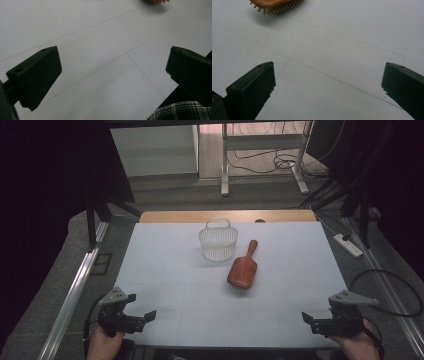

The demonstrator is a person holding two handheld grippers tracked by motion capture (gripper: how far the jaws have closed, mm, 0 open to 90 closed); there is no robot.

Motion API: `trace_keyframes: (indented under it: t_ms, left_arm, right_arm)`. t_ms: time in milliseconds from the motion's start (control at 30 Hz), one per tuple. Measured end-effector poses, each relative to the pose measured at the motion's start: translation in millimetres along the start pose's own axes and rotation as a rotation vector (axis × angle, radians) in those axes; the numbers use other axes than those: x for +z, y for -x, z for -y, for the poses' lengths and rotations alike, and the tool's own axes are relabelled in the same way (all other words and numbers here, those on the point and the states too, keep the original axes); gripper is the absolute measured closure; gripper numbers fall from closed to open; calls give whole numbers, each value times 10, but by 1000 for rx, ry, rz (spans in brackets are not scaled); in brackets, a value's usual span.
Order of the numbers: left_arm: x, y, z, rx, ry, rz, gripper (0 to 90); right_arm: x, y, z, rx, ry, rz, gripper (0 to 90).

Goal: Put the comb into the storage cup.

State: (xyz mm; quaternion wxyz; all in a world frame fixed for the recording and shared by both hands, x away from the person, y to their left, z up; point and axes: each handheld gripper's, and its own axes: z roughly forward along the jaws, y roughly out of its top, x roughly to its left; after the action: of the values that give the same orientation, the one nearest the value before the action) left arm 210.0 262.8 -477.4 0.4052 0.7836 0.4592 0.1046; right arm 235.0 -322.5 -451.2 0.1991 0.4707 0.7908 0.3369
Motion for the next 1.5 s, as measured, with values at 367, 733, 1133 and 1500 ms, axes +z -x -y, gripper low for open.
trace_keyframes:
  t_ms: [367,733,1133,1500]
  left_arm:
    - [0,-6,7,-1,-5,9,3]
    - [-4,-15,9,-9,-3,13,4]
    - [-13,-16,15,-7,5,15,5]
    - [-18,-23,18,-12,10,19,5]
  right_arm:
    - [19,0,-15,-4,-15,-15,0]
    - [38,1,-25,-10,-32,-39,0]
    - [66,-16,-97,-28,-20,-111,0]
    - [118,-11,-164,-11,-21,-164,0]
